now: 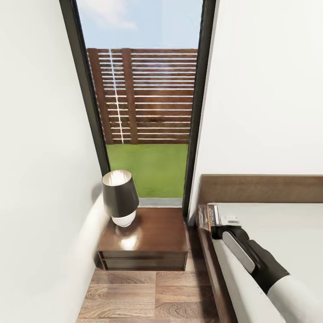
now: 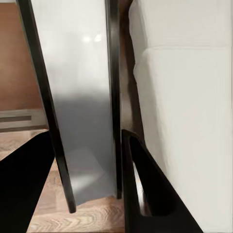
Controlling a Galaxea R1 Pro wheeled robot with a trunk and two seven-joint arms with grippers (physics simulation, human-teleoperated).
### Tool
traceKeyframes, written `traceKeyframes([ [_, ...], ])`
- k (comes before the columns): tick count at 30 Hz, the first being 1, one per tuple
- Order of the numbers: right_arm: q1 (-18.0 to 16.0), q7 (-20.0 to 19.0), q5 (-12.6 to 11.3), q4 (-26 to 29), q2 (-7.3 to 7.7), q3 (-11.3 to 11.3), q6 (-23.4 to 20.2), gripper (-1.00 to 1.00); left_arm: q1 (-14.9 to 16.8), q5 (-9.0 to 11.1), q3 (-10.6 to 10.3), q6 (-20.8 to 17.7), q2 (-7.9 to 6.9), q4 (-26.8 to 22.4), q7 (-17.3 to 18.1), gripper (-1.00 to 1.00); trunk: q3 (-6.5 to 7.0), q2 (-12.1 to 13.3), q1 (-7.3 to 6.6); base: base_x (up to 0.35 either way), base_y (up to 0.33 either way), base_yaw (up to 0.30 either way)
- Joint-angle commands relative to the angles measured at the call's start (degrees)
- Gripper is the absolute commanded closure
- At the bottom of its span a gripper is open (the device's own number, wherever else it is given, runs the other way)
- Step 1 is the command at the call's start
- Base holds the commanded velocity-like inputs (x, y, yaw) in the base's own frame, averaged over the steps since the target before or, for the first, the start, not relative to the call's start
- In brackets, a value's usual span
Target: In the bedroom, move the book from the bed onto either nightstand, and place the two sandals side by side next to the bed.
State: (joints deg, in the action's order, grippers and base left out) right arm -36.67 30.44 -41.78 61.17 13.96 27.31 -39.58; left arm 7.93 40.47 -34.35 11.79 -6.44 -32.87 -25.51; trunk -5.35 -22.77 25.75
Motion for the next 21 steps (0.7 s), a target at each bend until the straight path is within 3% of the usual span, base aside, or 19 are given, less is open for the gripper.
traceKeyframes([
  [1, -2.6, -1.3, -0.5, -3.9, -0.85, 0.3, 0.5, 1.00, 0.1, 0.6, -0.5, 0.3, -0.07, 0.0, -0.4, -1.00, -0.14, -0.2, 0.03, 0.000, 0.000, 0.000],
  [5, -7.2, -6.6, 0.1, -14.8, -4.31, 0.6, 4.3, 1.00, 0.1, 0.6, -0.5, 0.3, -0.07, 0.0, -0.4, -1.00, -0.14, -0.2, 0.03, 0.000, 0.000, 0.000],
  [6, -8.8, -8.4, 0.6, -19.6, -5.96, 0.8, 6.5, 1.00, 0.1, 0.6, -0.5, 0.3, -0.04, 0.0, -0.4, -1.00, -0.14, -0.2, 0.03, 0.000, 0.000, 0.000],
  [8, -10.5, -10.0, 1.5, -24.5, -7.70, 0.8, 9.0, 1.00, 0.1, 0.6, -0.5, 0.3, -0.02, 0.0, -0.4, -1.00, -0.14, -0.2, 0.03, 0.000, 0.000, 0.000],
  [9, -12.2, -11.4, 2.7, -29.3, -9.51, 0.9, 11.6, 1.00, 0.1, 0.6, -0.5, 0.3, 0.00, 0.0, -0.4, -1.00, -0.14, -0.2, 0.03, 0.000, 0.000, 0.000],
  [10, -14.3, -14.4, 5.0, -36.9, -12.81, 0.9, 16.5, 1.00, 0.1, 0.6, -0.6, 0.3, 0.01, 0.0, -0.4, -1.00, -0.14, -0.2, 0.03, 0.000, 0.000, 0.000],
  [12, -15.0, -16.3, 5.9, -40.1, -14.43, 0.8, 18.9, 1.00, 0.1, 0.6, -0.6, 0.3, 0.02, 0.1, -0.4, -1.00, -0.14, -0.2, 0.03, 0.000, 0.000, 0.000],
  [14, -15.2, -17.5, 6.0, -41.3, -15.05, 0.7, 20.0, 1.00, 0.1, 0.6, -0.8, 0.4, 0.02, 0.2, -0.4, -1.00, -0.14, -0.2, 0.03, 0.000, 0.000, 0.000],
  [15, -15.5, -20.0, 5.8, -42.3, -15.62, 0.4, 20.9, 1.00, 0.1, 0.6, -0.9, 0.4, 0.02, 0.2, -0.4, -1.00, -0.14, -0.2, 0.03, 0.000, 0.000, 0.000],
  [21, -15.7, -27.4, 4.6, -43.3, -15.90, 0.2, 21.3, 1.00, 0.1, 0.6, -1.0, 0.4, 0.02, 0.3, -0.4, -1.00, -0.14, -0.2, 0.03, 0.000, 0.000, 0.000],
])
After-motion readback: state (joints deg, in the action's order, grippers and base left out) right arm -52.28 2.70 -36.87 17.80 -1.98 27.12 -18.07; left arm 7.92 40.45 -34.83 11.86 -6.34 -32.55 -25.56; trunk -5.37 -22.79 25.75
